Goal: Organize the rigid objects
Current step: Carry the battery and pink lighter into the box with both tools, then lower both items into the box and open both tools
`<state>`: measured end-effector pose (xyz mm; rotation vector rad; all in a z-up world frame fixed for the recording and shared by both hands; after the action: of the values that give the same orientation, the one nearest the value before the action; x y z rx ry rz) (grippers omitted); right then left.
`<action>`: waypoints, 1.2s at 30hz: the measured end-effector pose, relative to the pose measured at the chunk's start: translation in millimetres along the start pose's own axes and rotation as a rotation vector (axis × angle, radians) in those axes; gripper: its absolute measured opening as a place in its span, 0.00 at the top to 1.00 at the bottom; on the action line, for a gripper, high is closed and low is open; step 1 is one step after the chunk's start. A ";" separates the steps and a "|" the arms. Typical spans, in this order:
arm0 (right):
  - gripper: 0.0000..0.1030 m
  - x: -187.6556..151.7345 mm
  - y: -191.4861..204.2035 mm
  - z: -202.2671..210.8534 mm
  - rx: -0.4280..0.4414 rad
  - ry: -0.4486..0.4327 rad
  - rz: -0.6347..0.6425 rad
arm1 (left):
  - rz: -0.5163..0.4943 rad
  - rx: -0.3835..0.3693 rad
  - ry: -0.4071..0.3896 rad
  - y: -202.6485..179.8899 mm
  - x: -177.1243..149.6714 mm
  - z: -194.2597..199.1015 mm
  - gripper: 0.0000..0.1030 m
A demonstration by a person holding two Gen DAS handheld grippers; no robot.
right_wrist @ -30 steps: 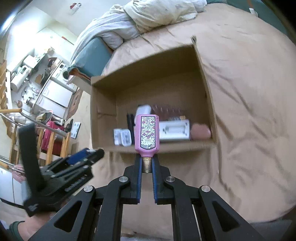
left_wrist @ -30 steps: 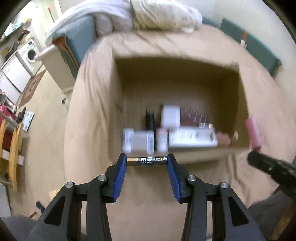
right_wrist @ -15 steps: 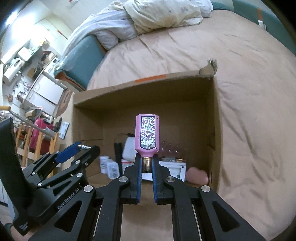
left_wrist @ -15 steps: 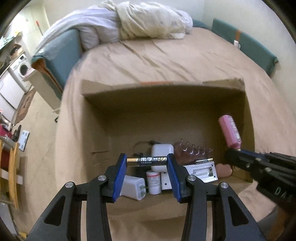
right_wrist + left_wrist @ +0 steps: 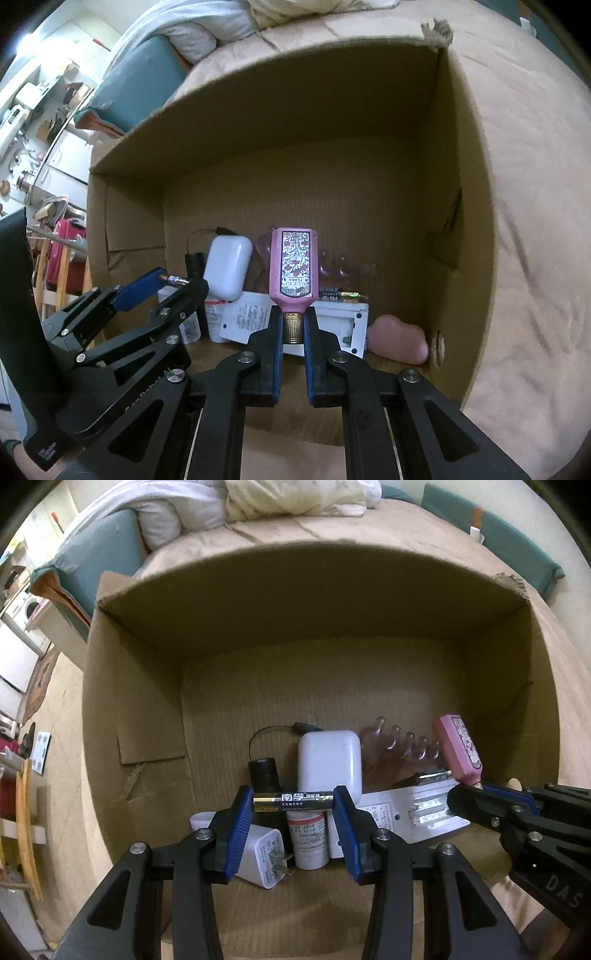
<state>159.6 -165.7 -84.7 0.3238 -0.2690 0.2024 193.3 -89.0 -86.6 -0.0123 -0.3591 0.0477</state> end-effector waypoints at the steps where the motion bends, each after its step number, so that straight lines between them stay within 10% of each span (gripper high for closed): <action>1: 0.89 -0.2 -0.4 -0.7 -0.001 0.001 -0.003 | 0.008 -0.002 0.010 0.8 0.0 -2.4 0.61; 9: 0.83 3.0 1.3 18.5 -0.018 -0.057 0.003 | 0.015 0.024 0.014 5.3 3.7 -6.5 0.61; 13: 0.20 2.9 -0.4 34.3 -0.050 -0.105 0.007 | 0.004 0.026 -0.003 3.1 6.0 -2.1 0.61; 17: 0.05 1.5 0.6 54.0 -0.049 -0.162 0.004 | 0.028 0.028 0.007 3.6 4.2 2.4 0.48; 26: 0.00 6.5 12.8 92.6 -0.040 -0.274 -0.008 | 0.051 0.014 -0.020 6.0 2.7 40.5 0.29; 30: 0.00 -1.7 16.4 104.2 -0.031 -0.293 -0.015 | 0.072 -0.042 -0.030 11.0 0.5 63.3 0.04; 36: 0.00 -22.8 23.4 124.8 -0.088 -0.345 0.022 | 0.114 -0.034 -0.119 32.7 -5.7 108.4 0.01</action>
<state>104.2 -189.7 29.2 0.2672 -0.6204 0.1553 148.3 -56.2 12.2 -0.0638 -0.4783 0.1554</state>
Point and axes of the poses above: each gripper's, at about its wrist camera, not at the fingertips, and z roughly against the way its jaws point, y to its left, x to its top, the point moved 5 cm from there along -z, roughly the way its jaws point, and after that the axes turned 12 degrees about z, right-handed, at the moved point
